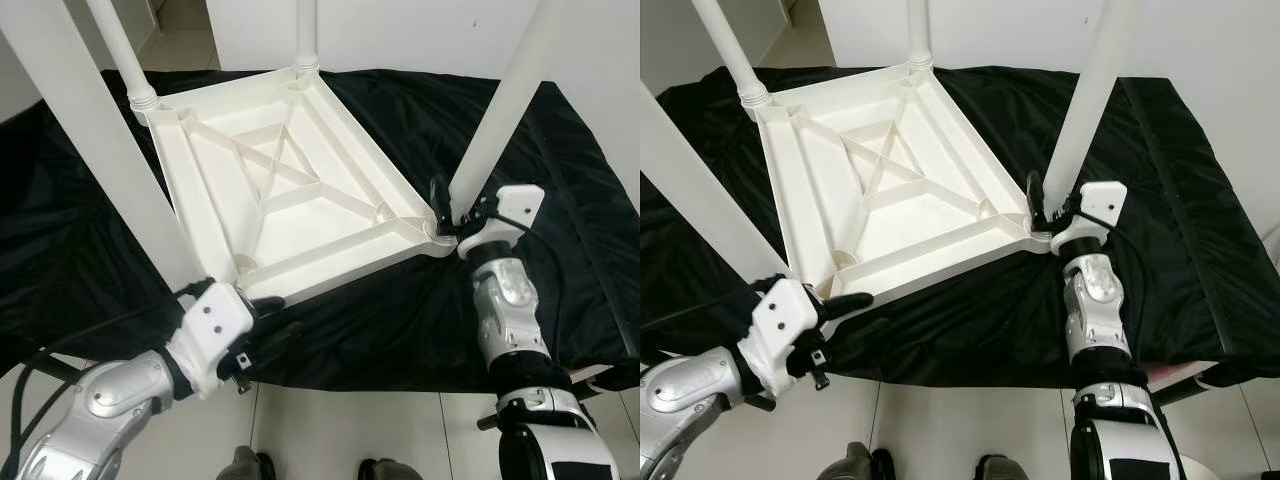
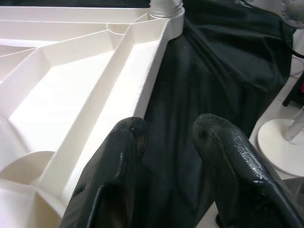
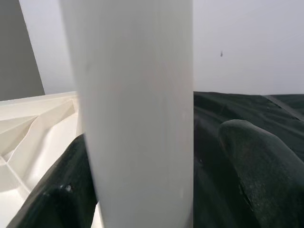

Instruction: Building children table

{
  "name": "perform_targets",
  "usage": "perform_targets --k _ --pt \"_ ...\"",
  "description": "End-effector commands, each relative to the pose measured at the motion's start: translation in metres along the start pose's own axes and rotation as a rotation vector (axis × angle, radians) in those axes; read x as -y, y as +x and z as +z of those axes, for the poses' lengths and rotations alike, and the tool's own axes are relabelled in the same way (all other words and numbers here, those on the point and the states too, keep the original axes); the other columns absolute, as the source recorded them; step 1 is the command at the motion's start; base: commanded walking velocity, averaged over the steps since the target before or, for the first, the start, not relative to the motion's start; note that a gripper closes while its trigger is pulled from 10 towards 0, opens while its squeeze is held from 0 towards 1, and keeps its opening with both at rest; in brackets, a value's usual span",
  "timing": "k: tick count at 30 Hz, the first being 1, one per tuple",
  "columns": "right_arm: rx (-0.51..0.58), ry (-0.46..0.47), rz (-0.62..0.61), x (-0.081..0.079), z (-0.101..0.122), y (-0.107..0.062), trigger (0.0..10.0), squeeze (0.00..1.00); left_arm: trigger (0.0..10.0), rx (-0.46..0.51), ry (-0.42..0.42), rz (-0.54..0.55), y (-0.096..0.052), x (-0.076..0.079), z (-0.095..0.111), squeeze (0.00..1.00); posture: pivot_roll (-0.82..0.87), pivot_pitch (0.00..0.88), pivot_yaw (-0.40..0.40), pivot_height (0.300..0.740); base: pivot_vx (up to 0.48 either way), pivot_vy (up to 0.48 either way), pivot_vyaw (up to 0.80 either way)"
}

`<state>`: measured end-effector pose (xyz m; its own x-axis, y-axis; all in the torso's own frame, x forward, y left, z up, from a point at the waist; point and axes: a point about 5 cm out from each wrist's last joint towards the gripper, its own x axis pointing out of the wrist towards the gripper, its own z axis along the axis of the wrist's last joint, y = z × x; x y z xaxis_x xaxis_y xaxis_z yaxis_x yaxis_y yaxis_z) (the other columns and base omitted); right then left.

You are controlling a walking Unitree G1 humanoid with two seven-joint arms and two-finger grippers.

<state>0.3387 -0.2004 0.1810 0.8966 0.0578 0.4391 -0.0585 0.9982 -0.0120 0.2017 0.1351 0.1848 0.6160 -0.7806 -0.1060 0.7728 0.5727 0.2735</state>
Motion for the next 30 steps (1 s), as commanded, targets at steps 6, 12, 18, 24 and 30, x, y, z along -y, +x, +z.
perform_targets --k 6,12,18,24,30 --pt "0.025 -0.013 -0.135 -0.009 0.006 -0.025 10.0 0.0 10.0 0.055 -0.039 0.254 -0.005 -0.01 -0.003 0.0 -0.04 0.165 0.049 0.74 0.0 0.0 0.0" --pt "-0.033 0.012 -0.127 -0.032 -0.001 -0.053 10.0 0.0 10.0 0.074 -0.002 0.408 -0.013 -0.013 -0.007 0.0 -0.04 0.163 0.054 0.74 0.0 0.0 0.0" --pt "-0.055 0.016 -0.105 -0.04 0.001 -0.061 10.0 0.0 10.0 0.095 -0.001 0.353 -0.016 -0.011 0.0 0.0 -0.03 0.178 0.069 0.74 0.0 0.0 0.0" --pt "-0.066 -0.004 -0.067 -0.042 0.003 -0.066 10.0 0.0 10.0 0.093 0.077 0.519 -0.03 -0.018 0.002 0.0 -0.02 0.185 0.079 0.74 0.0 0.0 0.0" --pt "-0.085 0.002 -0.027 -0.05 0.002 -0.067 10.0 0.0 10.0 0.086 0.054 0.581 -0.045 -0.007 -0.003 0.0 0.0 0.189 0.078 0.74 0.0 0.0 0.0"
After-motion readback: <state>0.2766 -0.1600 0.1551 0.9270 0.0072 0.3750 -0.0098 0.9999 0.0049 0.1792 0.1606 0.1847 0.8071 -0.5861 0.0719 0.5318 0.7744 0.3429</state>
